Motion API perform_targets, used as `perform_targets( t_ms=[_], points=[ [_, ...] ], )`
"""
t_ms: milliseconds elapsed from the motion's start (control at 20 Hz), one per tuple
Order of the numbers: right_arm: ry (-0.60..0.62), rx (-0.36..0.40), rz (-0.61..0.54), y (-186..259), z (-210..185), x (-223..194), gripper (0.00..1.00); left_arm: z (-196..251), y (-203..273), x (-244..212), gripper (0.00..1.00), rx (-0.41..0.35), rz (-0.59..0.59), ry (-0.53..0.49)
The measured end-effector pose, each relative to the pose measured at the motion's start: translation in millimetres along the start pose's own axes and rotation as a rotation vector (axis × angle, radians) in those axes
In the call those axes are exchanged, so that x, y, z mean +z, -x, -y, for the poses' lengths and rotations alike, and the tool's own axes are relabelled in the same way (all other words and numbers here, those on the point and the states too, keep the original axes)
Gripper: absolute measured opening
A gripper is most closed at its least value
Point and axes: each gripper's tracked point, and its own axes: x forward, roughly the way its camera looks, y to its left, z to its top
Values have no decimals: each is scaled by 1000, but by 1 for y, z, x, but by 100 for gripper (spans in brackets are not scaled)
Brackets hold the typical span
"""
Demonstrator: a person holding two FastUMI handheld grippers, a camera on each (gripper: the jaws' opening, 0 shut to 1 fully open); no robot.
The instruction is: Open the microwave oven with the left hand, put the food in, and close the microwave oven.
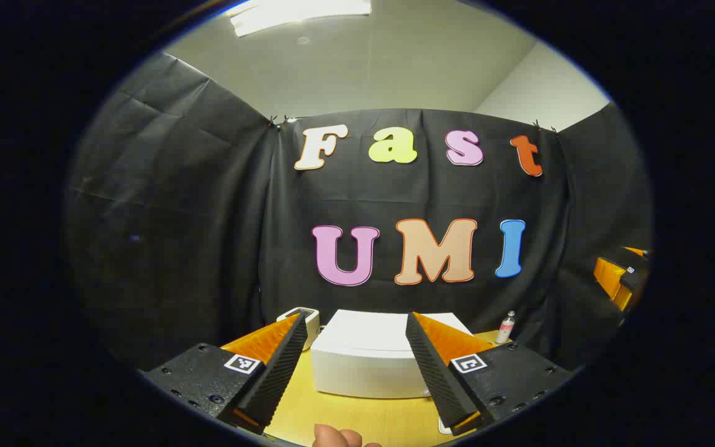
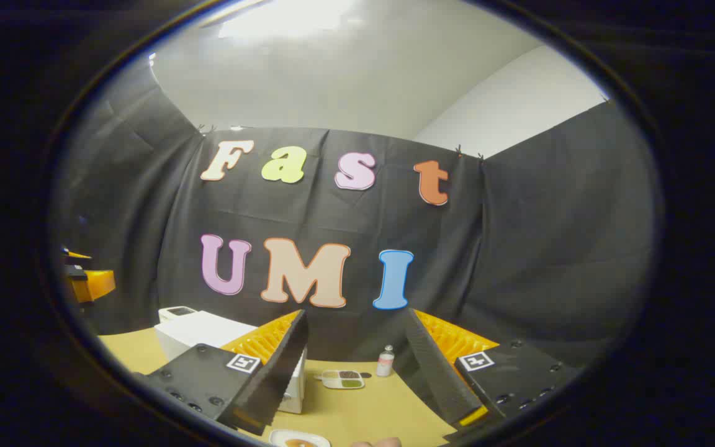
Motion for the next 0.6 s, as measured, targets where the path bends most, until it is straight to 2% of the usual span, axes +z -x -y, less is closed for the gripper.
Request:
perform_targets(
  t_ms=[100, 150, 200, 350, 550, 600],
  points=[
    [0, 7, -7, -2, 1, -5, 97, 3, 0, -1, 95, 0, 0, -21],
    [0, 11, -7, -3, 2, -6, 100, 5, -1, -2, 93, -2, -3, -30],
    [-4, 18, -9, -3, 2, -7, 100, 7, -1, -3, 95, -2, -8, -36],
    [-33, 60, -24, -6, -11, -15, 100, 16, -3, -6, 93, -19, -5, -48],
    [-17, 84, -14, -8, -18, -17, 97, 22, -5, -12, 96, -33, -18, -78],
    [-17, 89, -13, -8, -20, -18, 100, 24, -5, -15, 96, -39, -23, -84]
  ],
)
